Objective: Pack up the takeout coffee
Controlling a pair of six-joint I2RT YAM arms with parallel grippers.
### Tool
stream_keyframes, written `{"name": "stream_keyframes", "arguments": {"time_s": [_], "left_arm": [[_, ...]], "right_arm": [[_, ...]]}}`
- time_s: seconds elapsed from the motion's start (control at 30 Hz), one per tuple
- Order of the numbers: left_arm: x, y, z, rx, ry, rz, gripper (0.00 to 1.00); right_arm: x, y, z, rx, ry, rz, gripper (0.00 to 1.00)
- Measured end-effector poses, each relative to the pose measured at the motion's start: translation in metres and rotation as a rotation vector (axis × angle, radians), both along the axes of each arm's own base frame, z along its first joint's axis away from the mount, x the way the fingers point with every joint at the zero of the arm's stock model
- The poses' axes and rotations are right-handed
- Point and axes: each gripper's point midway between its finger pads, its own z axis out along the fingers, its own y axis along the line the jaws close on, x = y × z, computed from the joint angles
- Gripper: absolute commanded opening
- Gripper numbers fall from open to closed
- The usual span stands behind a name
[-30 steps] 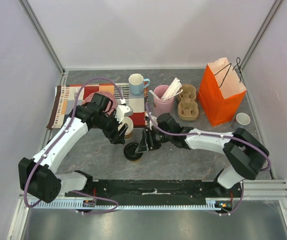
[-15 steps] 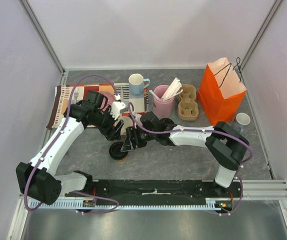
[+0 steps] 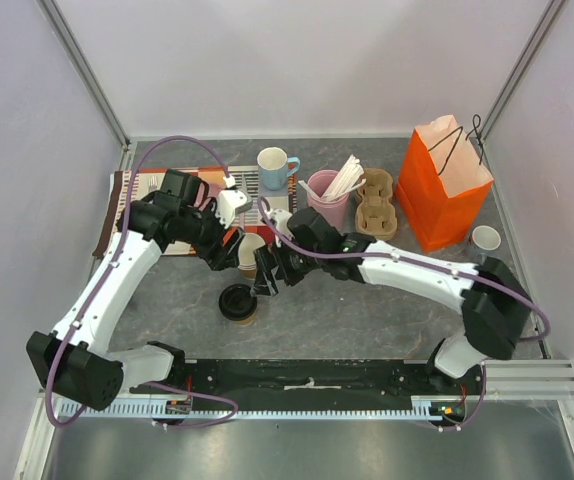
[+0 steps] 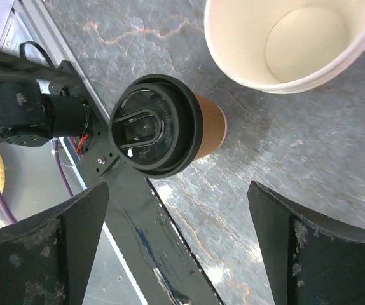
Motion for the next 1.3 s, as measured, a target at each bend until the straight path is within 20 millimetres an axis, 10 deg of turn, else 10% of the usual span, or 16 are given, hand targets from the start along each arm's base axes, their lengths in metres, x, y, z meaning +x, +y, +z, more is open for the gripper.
{"name": "stream_keyframes", "arguments": {"time_s": [0.3, 0.53, 0.73, 0.97, 1.3], "left_arm": [[0.005, 0.004, 0.011, -0.012, -0.035, 0.025, 0.76], [0.006, 0.004, 0.014, -0.017, -0.045, 0.028, 0.76], [0.005, 0.004, 0.017, -0.021, -0.057, 0.028, 0.76], [0.003, 0.005, 0.017, -0.022, -0.059, 0.028, 0.76], [0.001, 0.005, 0.012, -0.020, -0.047, 0.026, 0.76]], "right_arm": [[0.039, -0.080, 0.117, -0.084, -0.315, -0.144, 0.98], [0.142, -0.262, 0.195, -0.418, -0.580, -0.761, 0.97], [0.156, -0.393, 0.191, -0.773, -0.557, -1.057, 0.94], [0.177, -0.414, 0.152, -0.897, -0.470, -0.970, 0.90], [0.208, -0.422, 0.119, -0.942, -0.433, -0.877, 0.36]]}}
